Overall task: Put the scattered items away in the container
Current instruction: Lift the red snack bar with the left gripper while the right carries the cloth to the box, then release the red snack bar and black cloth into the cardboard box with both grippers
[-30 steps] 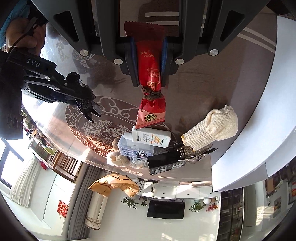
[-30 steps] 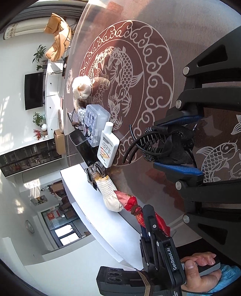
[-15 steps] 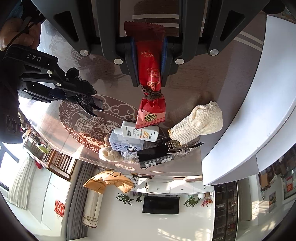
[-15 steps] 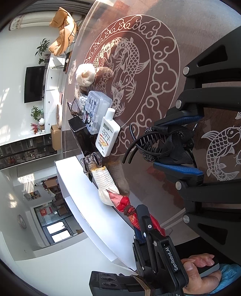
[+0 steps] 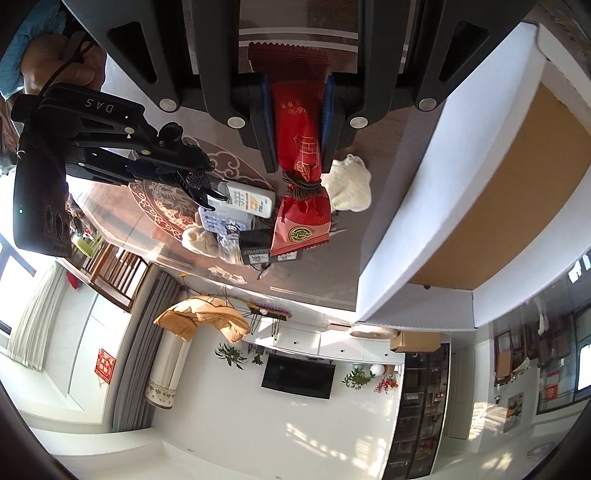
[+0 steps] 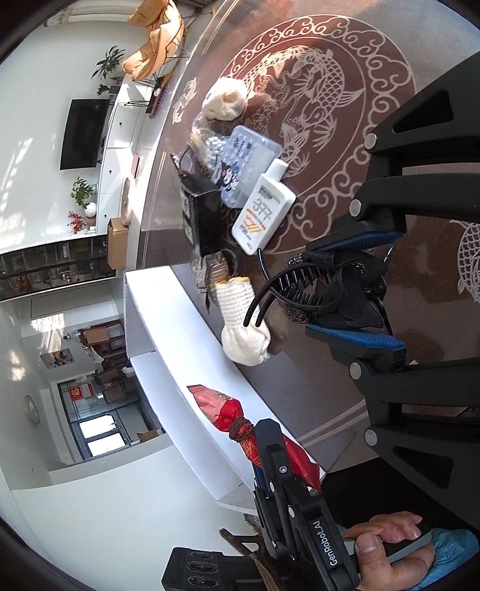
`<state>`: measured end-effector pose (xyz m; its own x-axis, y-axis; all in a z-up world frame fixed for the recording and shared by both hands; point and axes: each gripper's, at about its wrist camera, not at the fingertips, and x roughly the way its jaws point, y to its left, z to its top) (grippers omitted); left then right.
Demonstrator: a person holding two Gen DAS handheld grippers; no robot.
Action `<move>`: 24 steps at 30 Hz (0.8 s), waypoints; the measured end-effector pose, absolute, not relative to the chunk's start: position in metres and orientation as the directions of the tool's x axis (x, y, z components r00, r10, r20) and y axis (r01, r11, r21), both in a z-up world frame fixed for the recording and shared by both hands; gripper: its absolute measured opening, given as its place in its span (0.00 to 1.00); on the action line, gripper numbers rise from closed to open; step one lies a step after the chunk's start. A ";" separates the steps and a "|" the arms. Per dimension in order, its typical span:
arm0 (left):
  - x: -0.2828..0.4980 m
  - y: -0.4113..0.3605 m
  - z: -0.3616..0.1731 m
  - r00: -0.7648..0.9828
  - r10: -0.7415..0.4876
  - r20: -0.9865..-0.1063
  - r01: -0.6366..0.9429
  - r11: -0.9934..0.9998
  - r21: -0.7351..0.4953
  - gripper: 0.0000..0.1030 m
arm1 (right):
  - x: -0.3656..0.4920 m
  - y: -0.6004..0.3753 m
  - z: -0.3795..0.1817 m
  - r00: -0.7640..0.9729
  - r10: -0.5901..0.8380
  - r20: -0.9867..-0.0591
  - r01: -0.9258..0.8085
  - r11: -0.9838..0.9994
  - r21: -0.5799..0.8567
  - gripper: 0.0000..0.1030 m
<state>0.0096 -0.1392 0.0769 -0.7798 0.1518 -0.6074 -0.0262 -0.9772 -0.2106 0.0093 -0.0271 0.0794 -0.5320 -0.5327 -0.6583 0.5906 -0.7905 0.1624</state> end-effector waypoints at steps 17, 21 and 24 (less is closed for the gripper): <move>-0.028 -0.350 0.038 -0.650 -0.022 -0.760 0.330 -0.909 -0.255 0.20 | -0.084 -0.324 0.080 -0.340 -0.577 -0.742 0.797 -0.596 0.098 0.36; -0.028 -0.351 0.032 -0.630 -0.010 -0.777 0.337 -0.905 -0.261 0.22 | -0.087 -0.348 0.060 -0.313 -0.517 -0.797 0.825 -0.564 0.041 0.48; -0.029 -0.346 0.032 -0.620 -0.020 -0.784 0.349 -0.903 -0.252 0.38 | -0.086 -0.353 0.050 -0.332 -0.486 -0.808 0.836 -0.548 -0.014 0.56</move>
